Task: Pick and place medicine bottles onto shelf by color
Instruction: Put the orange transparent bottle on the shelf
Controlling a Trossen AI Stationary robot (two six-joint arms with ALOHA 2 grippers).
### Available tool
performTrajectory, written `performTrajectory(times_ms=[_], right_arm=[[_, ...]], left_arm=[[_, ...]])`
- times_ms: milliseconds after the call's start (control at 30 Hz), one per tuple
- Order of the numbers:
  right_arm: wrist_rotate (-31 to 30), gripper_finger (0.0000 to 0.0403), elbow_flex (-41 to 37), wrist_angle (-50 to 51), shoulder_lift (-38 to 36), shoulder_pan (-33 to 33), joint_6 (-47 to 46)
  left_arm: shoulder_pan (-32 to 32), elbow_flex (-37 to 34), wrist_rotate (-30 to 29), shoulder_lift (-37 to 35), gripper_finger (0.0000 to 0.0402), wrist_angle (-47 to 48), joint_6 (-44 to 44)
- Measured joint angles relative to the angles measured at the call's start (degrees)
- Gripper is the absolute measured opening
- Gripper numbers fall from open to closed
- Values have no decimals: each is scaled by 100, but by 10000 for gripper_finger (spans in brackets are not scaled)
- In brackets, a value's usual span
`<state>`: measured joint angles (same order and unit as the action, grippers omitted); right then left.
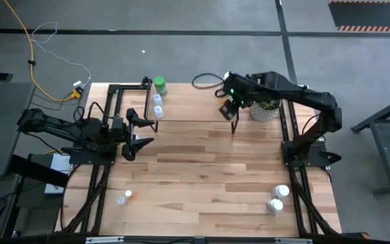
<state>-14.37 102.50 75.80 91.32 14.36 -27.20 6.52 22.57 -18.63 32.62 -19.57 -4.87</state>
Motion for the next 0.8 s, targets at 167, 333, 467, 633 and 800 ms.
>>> performTrajectory(times_ms=[167, 333, 467, 633, 800], right_arm=[[329, 207, 2, 40, 302, 496, 14], [483, 208, 2, 238, 679, 752, 62], [481, 208, 2, 324, 869, 860, 140], [515, 208, 2, 330, 1013, 865, 181], [594, 208, 2, 328, 1033, 865, 326]], left_arm=[[0, 0, 0, -1, 305, 1, 1], [2, 0, 0, -2, 305, 0, -3], [1, 0, 0, -1, 305, 1, -5], [2, 0, 0, -1, 305, 2, -3], [0, 2, 0, 0, 305, 2, -3]])
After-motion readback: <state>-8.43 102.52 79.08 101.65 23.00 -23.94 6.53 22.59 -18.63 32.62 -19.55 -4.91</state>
